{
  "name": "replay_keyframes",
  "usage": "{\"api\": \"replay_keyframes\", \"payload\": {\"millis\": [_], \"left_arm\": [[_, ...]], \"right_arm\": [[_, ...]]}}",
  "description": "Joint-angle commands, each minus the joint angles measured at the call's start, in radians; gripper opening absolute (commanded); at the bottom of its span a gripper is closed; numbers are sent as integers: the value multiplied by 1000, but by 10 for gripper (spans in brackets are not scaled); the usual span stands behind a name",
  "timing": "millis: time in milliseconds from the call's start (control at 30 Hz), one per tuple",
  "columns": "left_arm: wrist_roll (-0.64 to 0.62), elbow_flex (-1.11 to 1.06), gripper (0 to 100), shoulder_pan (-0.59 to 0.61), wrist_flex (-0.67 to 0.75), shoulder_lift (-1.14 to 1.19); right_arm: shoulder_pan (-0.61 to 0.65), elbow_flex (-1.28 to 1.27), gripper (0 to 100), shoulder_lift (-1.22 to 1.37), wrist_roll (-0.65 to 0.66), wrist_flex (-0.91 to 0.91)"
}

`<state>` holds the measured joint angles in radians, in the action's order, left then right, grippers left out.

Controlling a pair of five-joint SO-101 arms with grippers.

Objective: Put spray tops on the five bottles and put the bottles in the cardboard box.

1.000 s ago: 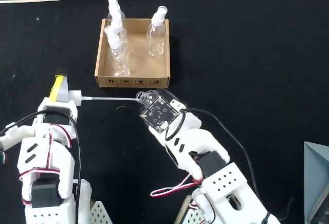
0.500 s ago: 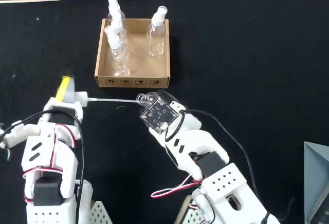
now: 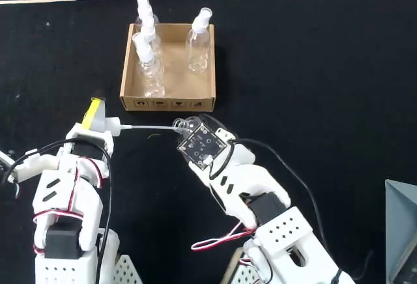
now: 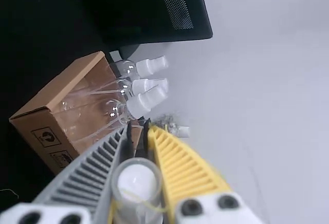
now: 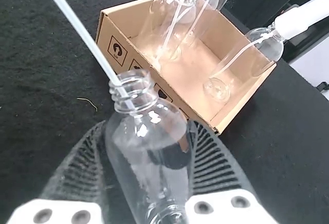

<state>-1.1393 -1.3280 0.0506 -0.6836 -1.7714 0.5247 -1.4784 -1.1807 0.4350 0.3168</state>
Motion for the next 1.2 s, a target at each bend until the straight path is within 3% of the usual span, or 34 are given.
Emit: {"api": "replay_keyframes", "payload": {"millis": [0, 133, 1167], "left_arm": [[9, 18, 29, -8, 6, -14], [12, 16, 29, -44, 3, -14], [103, -21, 29, -171, 6, -14]], "right_arm": [[26, 5, 12, -30, -11, -32], [64, 5, 12, -30, -72, -32], [84, 2, 12, -30, -71, -31]]}}
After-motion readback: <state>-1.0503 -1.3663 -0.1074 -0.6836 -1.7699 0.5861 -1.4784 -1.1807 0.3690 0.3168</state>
